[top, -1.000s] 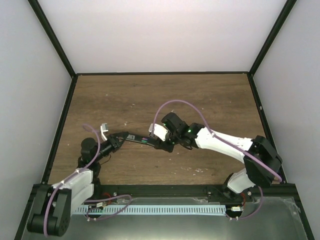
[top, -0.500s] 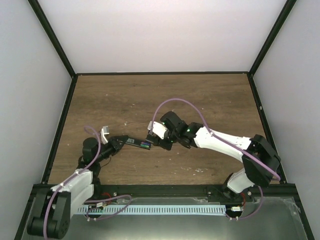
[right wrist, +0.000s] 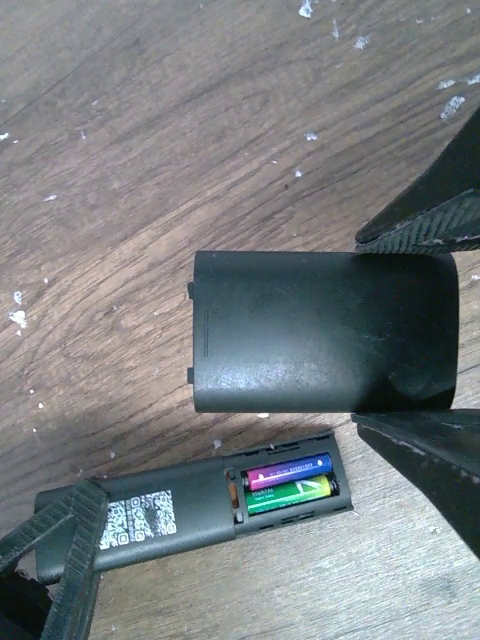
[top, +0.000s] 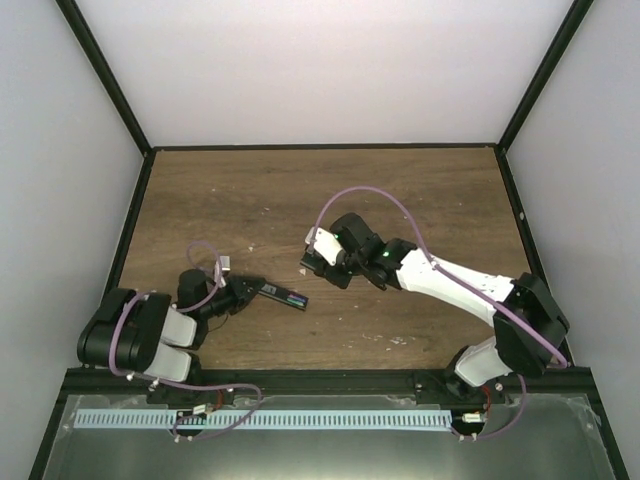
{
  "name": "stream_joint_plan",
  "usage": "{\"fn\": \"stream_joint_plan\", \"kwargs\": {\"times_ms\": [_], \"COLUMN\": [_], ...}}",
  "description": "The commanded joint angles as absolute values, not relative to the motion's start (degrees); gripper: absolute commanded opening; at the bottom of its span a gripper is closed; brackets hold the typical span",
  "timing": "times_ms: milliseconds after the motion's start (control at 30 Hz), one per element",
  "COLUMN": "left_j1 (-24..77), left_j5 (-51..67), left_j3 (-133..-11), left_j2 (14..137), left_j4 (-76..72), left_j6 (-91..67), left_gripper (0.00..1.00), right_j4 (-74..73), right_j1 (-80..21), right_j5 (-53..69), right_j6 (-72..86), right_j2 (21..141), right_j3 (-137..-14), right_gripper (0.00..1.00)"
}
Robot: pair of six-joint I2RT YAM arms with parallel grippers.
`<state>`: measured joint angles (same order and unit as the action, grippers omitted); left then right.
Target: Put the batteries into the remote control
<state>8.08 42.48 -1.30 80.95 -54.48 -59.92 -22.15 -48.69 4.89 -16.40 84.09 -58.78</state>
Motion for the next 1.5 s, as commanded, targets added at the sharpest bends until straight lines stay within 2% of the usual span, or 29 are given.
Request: {"fn": "stream_joint_plan", "kwargs": {"times_ms": [0, 267, 467, 1467], "left_j1": [8.0, 7.9, 7.9, 7.9], "left_j5": [44.4, 42.9, 38.8, 39.8], "left_j3": [-2.9, -1.3, 0.8, -0.6], "left_j2": [86.9, 106.8, 105.3, 111.5], "left_j4": [-66.8, -91.8, -91.8, -91.9], "left_j6": [-60.1, -65.9, -62.3, -60.3], "left_gripper": [0.0, 0.0, 0.0, 0.0], "right_j4": [-21.1, -18.4, -17.8, -18.3], "right_j1": [-48.3, -48.3, -48.3, -51.0], "right_j5": [7.3, 11.5, 12.5, 14.6], "right_j6": [-15.4, -18.8, -20.4, -24.5], "right_j2": [82.8, 84.0, 87.3, 101.9], "right_j3": [-56.8, -53.7, -54.3, -61.1], "right_gripper": [0.24, 0.24, 0.24, 0.25]}}
